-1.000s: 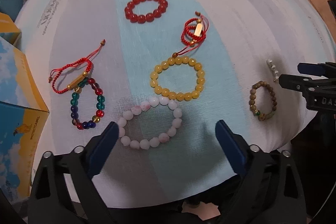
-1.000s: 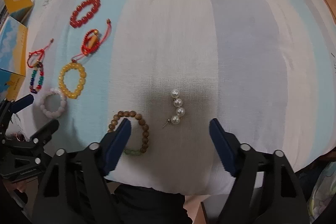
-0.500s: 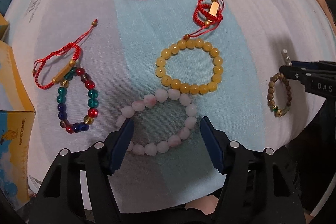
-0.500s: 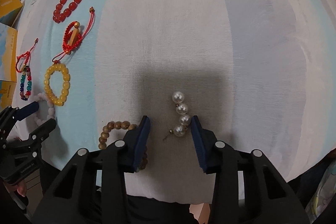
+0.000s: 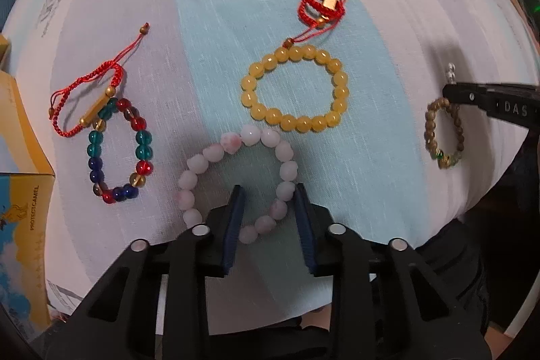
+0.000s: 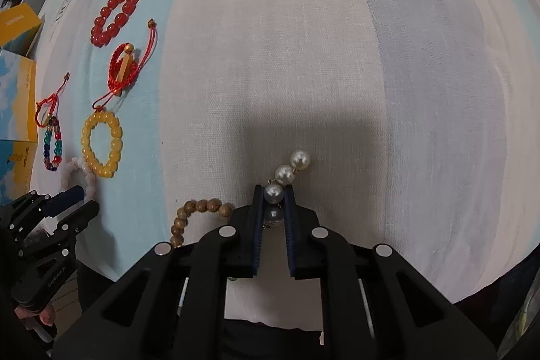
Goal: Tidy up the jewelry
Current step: 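Lift the pearls with the right tool while the left tool carries the pink-white bracelet into the box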
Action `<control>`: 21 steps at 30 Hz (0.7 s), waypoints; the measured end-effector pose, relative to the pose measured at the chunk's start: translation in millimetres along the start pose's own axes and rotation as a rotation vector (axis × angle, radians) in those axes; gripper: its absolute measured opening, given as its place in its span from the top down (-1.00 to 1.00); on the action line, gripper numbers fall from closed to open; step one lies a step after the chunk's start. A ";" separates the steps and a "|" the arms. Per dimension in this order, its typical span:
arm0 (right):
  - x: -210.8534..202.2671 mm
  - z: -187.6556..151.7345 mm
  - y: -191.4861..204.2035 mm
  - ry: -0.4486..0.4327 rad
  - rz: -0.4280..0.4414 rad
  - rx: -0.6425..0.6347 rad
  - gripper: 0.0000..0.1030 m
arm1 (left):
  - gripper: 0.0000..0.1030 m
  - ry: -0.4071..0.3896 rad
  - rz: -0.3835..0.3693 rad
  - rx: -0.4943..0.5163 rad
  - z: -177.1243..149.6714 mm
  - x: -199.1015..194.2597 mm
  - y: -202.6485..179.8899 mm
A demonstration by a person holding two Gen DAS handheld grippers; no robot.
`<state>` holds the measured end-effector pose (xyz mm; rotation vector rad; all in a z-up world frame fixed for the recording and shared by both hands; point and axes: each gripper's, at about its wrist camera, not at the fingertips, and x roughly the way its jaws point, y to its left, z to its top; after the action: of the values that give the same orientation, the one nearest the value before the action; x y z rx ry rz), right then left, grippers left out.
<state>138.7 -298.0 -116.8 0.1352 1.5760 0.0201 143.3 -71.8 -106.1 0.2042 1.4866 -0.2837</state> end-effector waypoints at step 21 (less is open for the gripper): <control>-70.7 -23.3 22.9 -0.107 0.000 -0.035 0.80 | 0.82 -0.127 0.020 0.020 -23.8 -65.2 -15.3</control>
<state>117.5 -280.6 -44.0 0.1072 1.4678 0.0402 112.0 -75.1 -42.4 0.2131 1.3555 -0.2902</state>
